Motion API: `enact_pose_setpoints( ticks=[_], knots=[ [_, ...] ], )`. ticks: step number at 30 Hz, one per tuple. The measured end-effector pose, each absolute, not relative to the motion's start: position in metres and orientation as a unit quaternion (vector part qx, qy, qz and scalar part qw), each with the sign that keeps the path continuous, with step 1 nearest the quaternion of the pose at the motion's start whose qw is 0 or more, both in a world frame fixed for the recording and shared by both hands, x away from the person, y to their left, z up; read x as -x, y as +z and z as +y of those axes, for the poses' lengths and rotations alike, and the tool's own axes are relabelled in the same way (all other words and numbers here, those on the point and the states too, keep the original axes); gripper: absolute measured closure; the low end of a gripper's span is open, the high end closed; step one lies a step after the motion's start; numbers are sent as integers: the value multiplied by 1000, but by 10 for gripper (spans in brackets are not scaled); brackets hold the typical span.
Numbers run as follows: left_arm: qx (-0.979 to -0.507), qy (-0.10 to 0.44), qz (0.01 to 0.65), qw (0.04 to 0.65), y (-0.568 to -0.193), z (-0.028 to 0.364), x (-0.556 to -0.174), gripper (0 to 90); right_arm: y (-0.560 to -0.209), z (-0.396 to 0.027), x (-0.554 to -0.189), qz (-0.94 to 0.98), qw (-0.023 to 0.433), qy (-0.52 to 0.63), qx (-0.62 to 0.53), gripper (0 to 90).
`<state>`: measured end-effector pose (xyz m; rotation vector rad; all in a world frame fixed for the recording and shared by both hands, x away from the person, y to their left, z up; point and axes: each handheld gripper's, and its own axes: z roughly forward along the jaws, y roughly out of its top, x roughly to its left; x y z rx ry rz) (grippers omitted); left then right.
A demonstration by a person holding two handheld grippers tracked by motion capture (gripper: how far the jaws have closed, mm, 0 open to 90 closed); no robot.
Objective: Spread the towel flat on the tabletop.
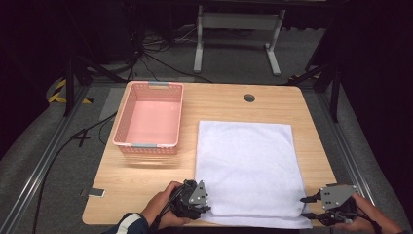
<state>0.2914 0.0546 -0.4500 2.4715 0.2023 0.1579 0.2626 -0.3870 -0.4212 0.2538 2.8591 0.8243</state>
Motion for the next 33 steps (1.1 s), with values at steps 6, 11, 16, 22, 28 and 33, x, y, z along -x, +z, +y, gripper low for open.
enact_pose_setpoints(
  ticks=[6, 11, 16, 22, 28, 33],
  knots=[
    [-938, 61, 82, 332, -445, 63, -292, 876, -422, -388, -261, 958, 65, 272, -67, 870],
    [-932, 70, 61, 351, -433, 69, -288, 881, -408, -396, -259, 950, 57, 301, -63, 873],
    [-937, 39, 34, 346, -435, 70, -282, 878, -408, -397, -257, 951, 16, 306, -43, 871],
    [-951, 14, 29, 307, -453, 64, -278, 871, -431, -385, -257, 971, -25, 235, -22, 847],
    [-955, 54, 31, 290, -452, 60, -282, 882, -435, -387, -262, 973, 0, 228, -46, 857],
    [-950, 73, 62, 299, -454, 61, -307, 883, -438, -392, -276, 964, 31, 252, -77, 859]
  ],
)
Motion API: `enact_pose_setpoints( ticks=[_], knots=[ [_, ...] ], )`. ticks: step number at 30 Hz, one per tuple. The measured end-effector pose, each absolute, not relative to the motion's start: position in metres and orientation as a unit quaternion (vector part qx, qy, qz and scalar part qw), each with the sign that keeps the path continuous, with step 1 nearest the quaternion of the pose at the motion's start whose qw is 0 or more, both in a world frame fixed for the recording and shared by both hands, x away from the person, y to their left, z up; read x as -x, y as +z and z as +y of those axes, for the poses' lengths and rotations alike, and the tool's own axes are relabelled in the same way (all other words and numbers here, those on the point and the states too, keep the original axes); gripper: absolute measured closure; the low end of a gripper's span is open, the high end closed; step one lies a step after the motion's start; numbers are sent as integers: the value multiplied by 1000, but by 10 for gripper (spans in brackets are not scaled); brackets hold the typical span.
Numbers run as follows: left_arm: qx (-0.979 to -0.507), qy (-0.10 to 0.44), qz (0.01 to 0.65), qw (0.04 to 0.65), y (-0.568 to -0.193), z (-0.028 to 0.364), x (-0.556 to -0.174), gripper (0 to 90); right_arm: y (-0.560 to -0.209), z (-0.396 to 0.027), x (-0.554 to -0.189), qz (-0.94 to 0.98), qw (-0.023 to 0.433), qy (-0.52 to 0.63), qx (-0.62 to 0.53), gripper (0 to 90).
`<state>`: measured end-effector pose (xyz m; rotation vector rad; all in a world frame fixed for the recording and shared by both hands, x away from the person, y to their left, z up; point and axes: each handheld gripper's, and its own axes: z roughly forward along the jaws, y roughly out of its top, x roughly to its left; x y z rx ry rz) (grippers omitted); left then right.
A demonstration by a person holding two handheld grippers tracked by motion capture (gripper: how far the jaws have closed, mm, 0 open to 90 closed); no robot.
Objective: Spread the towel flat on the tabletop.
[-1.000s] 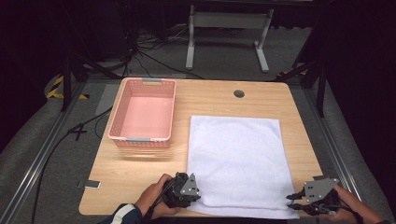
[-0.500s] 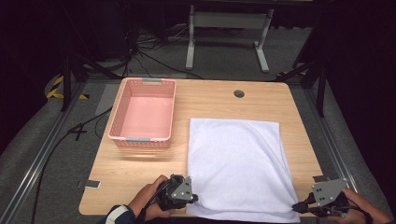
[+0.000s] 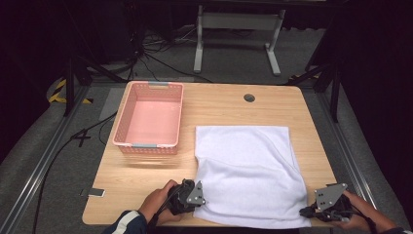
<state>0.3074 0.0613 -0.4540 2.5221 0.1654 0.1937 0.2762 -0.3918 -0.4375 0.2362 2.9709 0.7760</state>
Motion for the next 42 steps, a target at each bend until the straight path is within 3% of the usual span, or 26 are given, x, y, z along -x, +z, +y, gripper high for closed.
enact_pose_setpoints(
  ticks=[7, 8, 11, 15, 17, 19, 21, 24, 29, 31, 37, 42],
  knots=[
    [-947, 93, 88, 294, -453, 58, -335, 879, -441, -398, -307, 950, 68, 278, -123, 840],
    [-947, 81, 84, 298, -453, 60, -337, 879, -441, -398, -307, 950, 68, 278, -123, 840],
    [-948, 38, 79, 306, -450, 68, -330, 839, -439, -401, -303, 951, 37, 285, -113, 687],
    [-943, -21, 43, 328, -444, 76, -311, 789, -427, -408, -285, 950, 10, 300, -81, 656],
    [-943, -5, 48, 330, -439, 76, -307, 724, -418, -410, -278, 947, 22, 313, -67, 651],
    [-936, 28, 61, 346, -435, 73, -307, 722, -407, -410, -277, 939, 47, 331, -77, 664],
    [-931, 79, 97, 343, -434, 67, -314, 611, -406, -405, -280, 935, 74, 332, -97, 665],
    [-916, 91, 118, 373, -433, 65, -325, 632, -414, -393, -286, 936, 94, 321, -112, 676],
    [-934, 34, 109, 338, -450, 54, -335, 615, -435, -385, -295, 943, 60, 299, -129, 711],
    [-940, 24, 96, 325, -454, 53, -329, 680, -441, -385, -292, 948, 41, 290, -124, 740],
    [-949, -28, 53, 309, -451, 58, -303, 745, -439, -387, -280, 956, 2, 277, -93, 703],
    [-948, -67, 34, 308, -451, 64, -283, 696, -438, -386, -265, 961, -25, 270, -55, 627]
  ],
)
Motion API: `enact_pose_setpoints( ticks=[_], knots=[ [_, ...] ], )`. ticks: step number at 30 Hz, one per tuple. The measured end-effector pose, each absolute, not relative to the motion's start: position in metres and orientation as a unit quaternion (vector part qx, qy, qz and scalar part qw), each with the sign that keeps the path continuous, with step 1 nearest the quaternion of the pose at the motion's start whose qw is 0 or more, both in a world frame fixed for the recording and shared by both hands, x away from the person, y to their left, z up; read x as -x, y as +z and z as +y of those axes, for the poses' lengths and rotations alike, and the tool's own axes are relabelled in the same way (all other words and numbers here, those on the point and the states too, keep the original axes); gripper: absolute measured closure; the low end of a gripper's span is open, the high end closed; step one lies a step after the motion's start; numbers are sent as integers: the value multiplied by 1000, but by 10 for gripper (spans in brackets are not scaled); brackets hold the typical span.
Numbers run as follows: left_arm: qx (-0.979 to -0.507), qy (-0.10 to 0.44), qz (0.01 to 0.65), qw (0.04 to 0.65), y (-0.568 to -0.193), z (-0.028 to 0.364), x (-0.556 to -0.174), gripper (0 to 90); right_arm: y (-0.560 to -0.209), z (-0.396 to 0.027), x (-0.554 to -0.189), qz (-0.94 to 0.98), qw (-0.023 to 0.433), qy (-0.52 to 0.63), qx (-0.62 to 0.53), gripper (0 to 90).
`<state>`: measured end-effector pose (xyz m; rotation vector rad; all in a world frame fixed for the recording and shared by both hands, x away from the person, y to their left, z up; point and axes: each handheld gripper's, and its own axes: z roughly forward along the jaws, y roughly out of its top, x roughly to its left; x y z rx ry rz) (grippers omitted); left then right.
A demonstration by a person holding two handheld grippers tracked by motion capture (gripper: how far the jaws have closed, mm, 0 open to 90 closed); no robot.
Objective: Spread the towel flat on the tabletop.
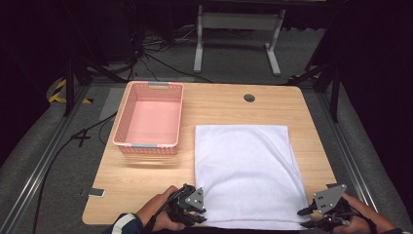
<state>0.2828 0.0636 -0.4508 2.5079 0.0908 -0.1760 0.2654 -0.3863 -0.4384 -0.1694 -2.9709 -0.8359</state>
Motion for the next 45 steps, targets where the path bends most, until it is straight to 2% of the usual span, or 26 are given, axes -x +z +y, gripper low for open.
enact_pose_setpoints(
  ticks=[4, 6, 7, 10, 11, 14, 16, 17, 18, 19, 29, 31, 33, 36, 37, 39, 40, 41, 43, 45],
  knots=[
    [-941, -39, 57, 331, -444, 66, -285, 631, -435, -386, -261, -961, 21, -271, 41, 589],
    [-934, -4, 94, 344, -440, 62, -294, 501, -427, -389, -267, -955, -12, -291, 57, 584],
    [-932, 8, 104, 346, -439, 59, -299, 458, -420, -390, -273, -949, -46, -303, 77, 562],
    [-923, 31, 129, 361, -439, 49, -322, 463, -406, -391, -303, -922, -127, -328, 165, 602],
    [-924, 36, 124, 360, -440, 45, -327, 481, -403, -392, -315, -907, -155, -337, 200, 658],
    [-929, 33, 126, 347, -447, 35, -345, 486, -406, -394, -351, -892, -191, -320, 256, 688],
    [-931, 25, 125, 342, -451, 32, -350, 505, -410, -395, -364, -882, -190, -321, 289, 686],
    [-932, 22, 122, 341, -454, 31, -352, 505, -420, -394, -383, -876, -174, -318, 318, 665],
    [-932, 22, 118, 342, -456, 30, -352, 500, -426, -393, -391, -876, -189, -297, 330, 643],
    [-934, 17, 119, 338, -456, 30, -350, 515, -438, -392, -405, -873, -183, -276, 358, 633],
    [-938, 16, 117, 326, -457, 56, -328, 553, -439, -401, -401, -860, -203, -241, 401, 605],
    [-934, 11, 124, 334, -456, 59, -327, 533, -439, -402, -399, -862, -198, -244, 399, 592],
    [-927, 40, 134, 348, -453, 55, -332, 516, -434, -404, -400, -858, -201, -248, 403, 583],
    [-906, 90, 197, 364, -448, 43, -352, 382, -426, -404, -407, -841, -234, -263, 410, 577],
    [-898, 100, 219, 369, -448, 39, -361, 354, -424, -403, -412, -838, -231, -277, 410, 577],
    [-890, 98, 246, 372, -448, 31, -376, 315, -423, -401, -421, -828, -240, -295, 411, 574],
    [-890, 105, 254, 364, -449, 27, -383, 313, -424, -399, -428, -822, -249, -306, 411, 583],
    [-891, 117, 254, 358, -450, 24, -389, 314, -426, -398, -436, -821, -239, -312, 415, 593],
    [-885, 109, 264, 367, -455, 22, -401, 325, -434, -396, -449, -819, -254, -304, 414, 588],
    [-891, 97, 263, 357, -461, 19, -409, 328, -440, -395, -459, -818, -234, -304, 429, 570]
  ],
)
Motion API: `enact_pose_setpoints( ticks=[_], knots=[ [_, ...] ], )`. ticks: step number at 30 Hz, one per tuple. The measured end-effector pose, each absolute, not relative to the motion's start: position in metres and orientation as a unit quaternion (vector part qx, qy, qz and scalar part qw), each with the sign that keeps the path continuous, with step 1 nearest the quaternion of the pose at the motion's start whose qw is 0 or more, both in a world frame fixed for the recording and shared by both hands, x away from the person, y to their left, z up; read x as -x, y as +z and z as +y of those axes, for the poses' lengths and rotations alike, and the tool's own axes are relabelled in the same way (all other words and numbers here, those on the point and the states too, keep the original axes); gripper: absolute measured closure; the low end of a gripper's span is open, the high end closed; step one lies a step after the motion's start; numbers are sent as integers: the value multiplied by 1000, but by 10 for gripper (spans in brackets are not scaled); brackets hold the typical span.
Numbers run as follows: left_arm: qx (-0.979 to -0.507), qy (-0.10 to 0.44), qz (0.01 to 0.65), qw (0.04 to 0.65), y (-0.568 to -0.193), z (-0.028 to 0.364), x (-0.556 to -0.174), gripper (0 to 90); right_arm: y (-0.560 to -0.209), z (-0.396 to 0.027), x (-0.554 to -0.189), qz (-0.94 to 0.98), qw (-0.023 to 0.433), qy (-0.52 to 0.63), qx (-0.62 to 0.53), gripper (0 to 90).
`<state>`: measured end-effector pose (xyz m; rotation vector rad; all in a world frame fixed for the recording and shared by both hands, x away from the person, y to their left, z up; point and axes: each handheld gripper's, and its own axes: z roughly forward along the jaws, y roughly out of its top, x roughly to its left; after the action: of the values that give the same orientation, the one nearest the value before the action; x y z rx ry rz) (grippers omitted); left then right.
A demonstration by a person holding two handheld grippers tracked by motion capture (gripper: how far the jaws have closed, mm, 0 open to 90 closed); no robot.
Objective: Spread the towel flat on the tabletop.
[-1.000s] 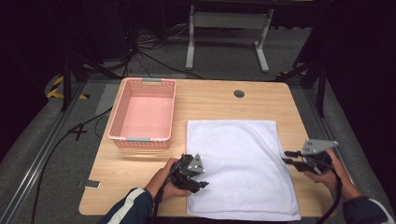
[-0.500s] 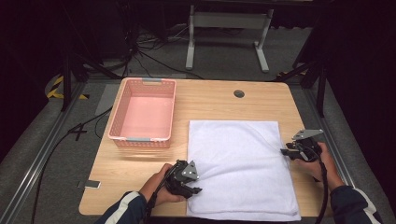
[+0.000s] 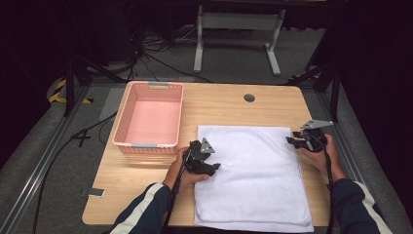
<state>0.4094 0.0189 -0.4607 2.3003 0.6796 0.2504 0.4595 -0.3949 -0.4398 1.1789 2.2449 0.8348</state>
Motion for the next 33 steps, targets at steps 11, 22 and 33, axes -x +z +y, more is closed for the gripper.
enact_pose_setpoints(
  ticks=[11, 22, 33],
  knots=[
    [-901, 94, 230, 356, -461, 15, -406, 381, -445, -416, -464, 795, 248, 265, -487, 555],
    [-861, 142, 317, 371, -454, 3, -459, 237, -435, -417, -472, 782, 259, 311, -474, 518],
    [-818, 160, 426, 353, -465, 3, -518, 214, -445, -414, -494, 781, 227, 325, -484, 418]
  ],
)
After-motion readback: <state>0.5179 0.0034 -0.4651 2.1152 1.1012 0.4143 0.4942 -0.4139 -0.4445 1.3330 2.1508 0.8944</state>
